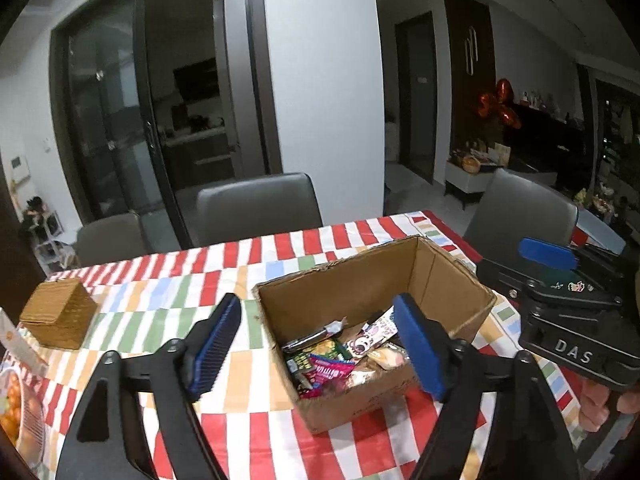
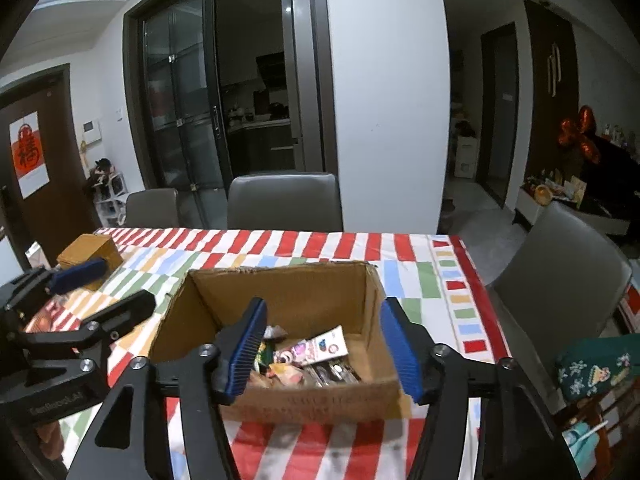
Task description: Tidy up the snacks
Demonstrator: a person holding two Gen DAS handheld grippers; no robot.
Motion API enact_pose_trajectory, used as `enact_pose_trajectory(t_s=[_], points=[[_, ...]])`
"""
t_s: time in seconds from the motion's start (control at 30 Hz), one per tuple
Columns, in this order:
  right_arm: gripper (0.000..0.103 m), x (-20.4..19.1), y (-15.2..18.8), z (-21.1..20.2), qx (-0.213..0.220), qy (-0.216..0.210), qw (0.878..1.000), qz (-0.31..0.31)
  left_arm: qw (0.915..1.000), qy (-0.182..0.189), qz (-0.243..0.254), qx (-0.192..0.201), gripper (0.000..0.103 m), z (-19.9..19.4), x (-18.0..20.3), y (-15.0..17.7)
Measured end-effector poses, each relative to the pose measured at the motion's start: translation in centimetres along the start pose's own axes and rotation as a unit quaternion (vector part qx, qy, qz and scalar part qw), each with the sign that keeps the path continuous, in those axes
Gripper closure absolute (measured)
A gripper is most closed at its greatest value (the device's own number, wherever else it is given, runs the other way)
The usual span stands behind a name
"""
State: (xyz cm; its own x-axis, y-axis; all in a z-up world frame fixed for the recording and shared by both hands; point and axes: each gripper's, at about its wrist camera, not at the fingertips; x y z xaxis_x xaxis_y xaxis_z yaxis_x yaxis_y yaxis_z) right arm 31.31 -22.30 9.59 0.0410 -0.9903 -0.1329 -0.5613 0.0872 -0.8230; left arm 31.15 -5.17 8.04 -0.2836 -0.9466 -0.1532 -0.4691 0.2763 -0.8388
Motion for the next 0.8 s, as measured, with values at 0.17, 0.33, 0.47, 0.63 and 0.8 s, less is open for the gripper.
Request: enact_pose_trajectory(t_s=[0.17, 0.33, 0.47, 0.63, 0.8], points=[[0.033, 0.0, 1.6, -2.7, 0.011, 0.004, 1.0, 0.001, 0.9996, -0.021, -0.004, 0.021, 0.014, -2.6, 0.3, 1.7], [0.023, 0.0, 3.6, -6.0, 0.03, 0.013, 0.999, -0.001, 0.9989, -0.03, -0.011, 0.034, 0.003, -5.3, 0.8, 3.5], [0.017, 0.1, 5.3, -8.4, 0.039, 0.022, 0.999, 0.003, 0.9988, -0.027, -0.012, 0.04, 0.0, -7.1, 1.2, 4.9], [0.015, 0.2, 7.6, -10.6, 0.037, 0.033, 0.999, 0.004, 0.9985, -0.034, -0.01, 0.041, 0.0, -8.8, 2.0, 6.8], [0.015, 0.3, 9.1, -11.8, 0.029, 0.037, 0.999, 0.009, 0.9987, -0.034, -0.016, 0.035, 0.0, -10.2, 2.5, 8.7]])
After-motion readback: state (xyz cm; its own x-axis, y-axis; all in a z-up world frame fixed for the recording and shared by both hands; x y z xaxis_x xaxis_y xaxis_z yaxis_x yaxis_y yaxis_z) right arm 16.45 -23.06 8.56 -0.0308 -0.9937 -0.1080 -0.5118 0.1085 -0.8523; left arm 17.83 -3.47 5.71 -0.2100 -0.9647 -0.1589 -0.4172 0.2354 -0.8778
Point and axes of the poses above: each gripper's, at about its wrist camera, not at the fingertips, and z roughly the way its jaws point, x to its right, y to its underside, and after that the axes turned 5 degrees about z, right-handed
